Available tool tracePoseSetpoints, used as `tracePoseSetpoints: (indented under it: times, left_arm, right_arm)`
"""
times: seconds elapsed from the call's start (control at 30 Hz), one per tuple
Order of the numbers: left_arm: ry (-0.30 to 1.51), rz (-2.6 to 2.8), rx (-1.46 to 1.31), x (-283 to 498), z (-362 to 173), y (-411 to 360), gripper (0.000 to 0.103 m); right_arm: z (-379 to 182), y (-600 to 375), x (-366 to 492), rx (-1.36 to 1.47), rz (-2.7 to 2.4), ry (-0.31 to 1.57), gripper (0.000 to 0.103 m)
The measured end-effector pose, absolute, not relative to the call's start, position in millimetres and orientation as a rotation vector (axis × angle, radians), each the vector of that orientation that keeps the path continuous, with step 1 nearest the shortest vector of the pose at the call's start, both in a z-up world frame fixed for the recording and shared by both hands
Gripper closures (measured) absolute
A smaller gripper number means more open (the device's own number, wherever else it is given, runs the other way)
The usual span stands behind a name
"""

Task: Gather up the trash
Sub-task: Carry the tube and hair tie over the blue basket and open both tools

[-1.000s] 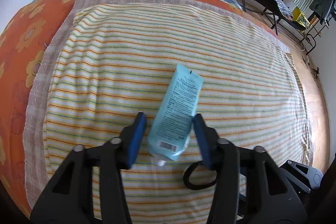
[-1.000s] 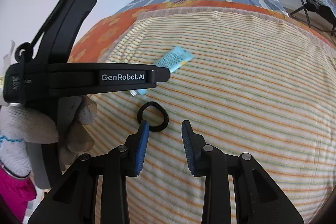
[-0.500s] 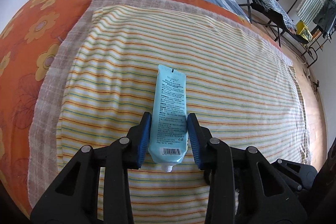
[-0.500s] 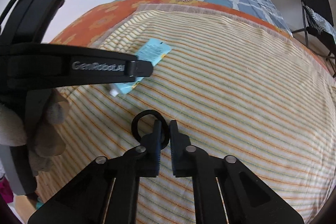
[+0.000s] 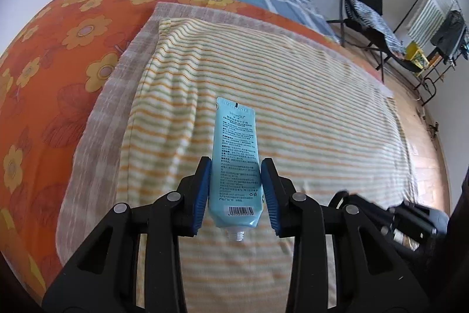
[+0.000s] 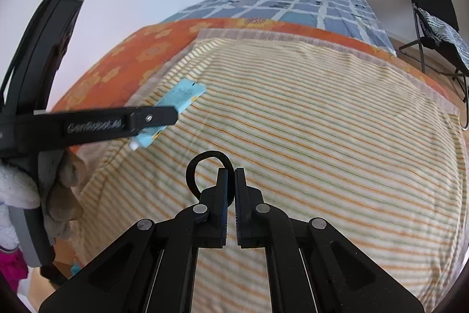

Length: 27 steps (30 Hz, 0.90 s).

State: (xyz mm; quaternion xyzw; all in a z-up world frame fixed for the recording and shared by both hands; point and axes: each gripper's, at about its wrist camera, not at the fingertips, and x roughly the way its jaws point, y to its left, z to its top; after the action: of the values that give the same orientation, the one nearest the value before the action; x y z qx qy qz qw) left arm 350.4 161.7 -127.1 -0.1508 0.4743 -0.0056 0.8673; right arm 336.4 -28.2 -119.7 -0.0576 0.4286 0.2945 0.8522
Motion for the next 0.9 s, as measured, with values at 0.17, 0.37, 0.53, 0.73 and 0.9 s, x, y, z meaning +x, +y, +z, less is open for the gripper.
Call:
tracePoseSetpoints:
  times: [0.17, 0.37, 0.53, 0.73, 0.9]
  left_arm:
    - [0.957, -0.05, -0.329, 307.1, -111.6, 153.6, 0.068]
    - [0.908, -0.082, -0.313, 257.3, -89.6, 139.6, 0.068]
    - [0.899, -0.126, -0.306, 213.8, -78.8, 124.4, 0.068]
    - [0.879, -0.153, -0.283, 159.3, -68.9, 99.4, 0.068]
    - [0.878, -0.183, -0.284, 114.2, -68.9, 75.3, 0.068]
  right_arm:
    - [-99.9, -48.3, 312.9, -0.082, 0.636, 0.886, 0.1]
    - [-82.5, -71.2, 277.6, -0.063, 0.653, 0.874, 0.1]
    - [-72.2, -91.5, 240.6, -0.055, 0.668, 0.871, 0.1]
    - [-64.4, -112.2, 191.2, -0.053, 0.68, 0.865, 0.1]
    - [-62.1, -125.9, 152.6, -0.076, 0.675, 0.852, 0.1]
